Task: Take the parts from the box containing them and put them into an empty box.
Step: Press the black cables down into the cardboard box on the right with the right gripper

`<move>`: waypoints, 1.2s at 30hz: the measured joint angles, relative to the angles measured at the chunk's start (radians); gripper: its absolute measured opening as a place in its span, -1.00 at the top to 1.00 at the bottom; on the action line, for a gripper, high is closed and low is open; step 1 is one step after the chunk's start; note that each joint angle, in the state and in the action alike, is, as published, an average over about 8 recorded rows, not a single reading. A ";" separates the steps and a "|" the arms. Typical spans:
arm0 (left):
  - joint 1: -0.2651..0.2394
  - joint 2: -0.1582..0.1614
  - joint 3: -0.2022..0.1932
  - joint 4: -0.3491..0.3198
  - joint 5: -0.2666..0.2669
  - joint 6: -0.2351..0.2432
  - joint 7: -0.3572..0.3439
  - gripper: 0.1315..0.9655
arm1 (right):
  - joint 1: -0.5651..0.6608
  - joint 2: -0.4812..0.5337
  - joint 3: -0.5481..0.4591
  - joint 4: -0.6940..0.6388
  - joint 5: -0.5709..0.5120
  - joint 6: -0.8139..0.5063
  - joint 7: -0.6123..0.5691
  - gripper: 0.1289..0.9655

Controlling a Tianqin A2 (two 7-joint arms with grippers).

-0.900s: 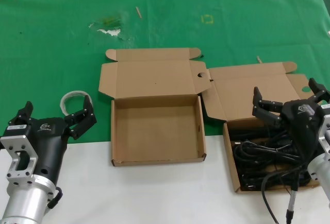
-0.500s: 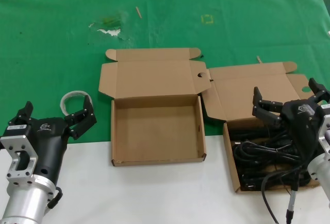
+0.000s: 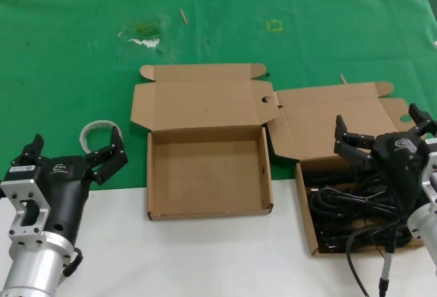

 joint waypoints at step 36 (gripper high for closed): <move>0.000 0.001 0.000 0.000 0.000 0.000 0.000 -0.19 | 0.144 0.131 -0.066 -0.086 0.022 -0.228 0.000 -1.00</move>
